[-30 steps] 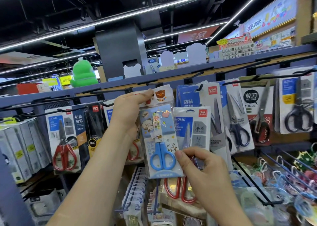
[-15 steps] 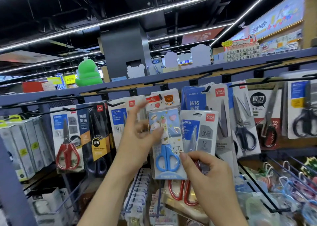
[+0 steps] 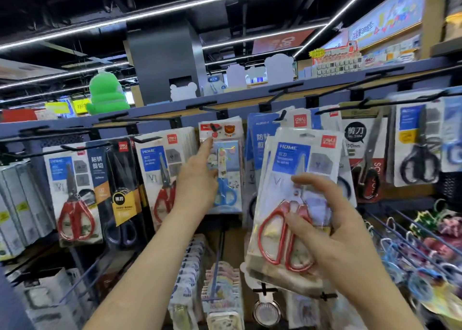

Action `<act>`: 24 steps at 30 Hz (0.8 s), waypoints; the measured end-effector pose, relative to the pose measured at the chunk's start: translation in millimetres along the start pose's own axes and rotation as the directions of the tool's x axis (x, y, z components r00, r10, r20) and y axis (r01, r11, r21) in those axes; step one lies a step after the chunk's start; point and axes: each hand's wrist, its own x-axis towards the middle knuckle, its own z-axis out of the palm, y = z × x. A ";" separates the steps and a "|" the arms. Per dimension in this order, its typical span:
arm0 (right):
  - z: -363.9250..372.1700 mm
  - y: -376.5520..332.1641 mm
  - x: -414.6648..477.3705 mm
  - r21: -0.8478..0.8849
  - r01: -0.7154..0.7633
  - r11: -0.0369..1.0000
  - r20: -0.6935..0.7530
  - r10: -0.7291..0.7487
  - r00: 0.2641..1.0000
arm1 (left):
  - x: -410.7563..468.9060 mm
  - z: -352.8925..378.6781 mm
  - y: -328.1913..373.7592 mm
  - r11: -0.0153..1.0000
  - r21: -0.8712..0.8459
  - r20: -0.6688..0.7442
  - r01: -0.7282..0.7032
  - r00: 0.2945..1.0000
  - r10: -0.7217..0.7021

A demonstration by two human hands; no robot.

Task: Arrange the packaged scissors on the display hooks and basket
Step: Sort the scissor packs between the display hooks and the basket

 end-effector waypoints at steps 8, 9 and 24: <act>-4.3 -3.9 -2.9 0.150 -0.020 0.988 0.015 0.017 1.000 | -44.7 -15.7 14.0 0.923 -0.318 -0.203 -0.218 0.966 0.158; -3.8 -2.7 -3.2 0.151 -0.017 0.988 0.031 0.012 0.999 | -51.8 -18.9 24.3 0.832 -0.529 -0.110 -0.166 0.986 0.126; -1.6 2.6 -15.0 0.050 -0.004 0.999 0.215 -0.007 0.977 | -57.8 -25.0 37.6 0.393 -0.905 0.092 0.164 0.976 -0.197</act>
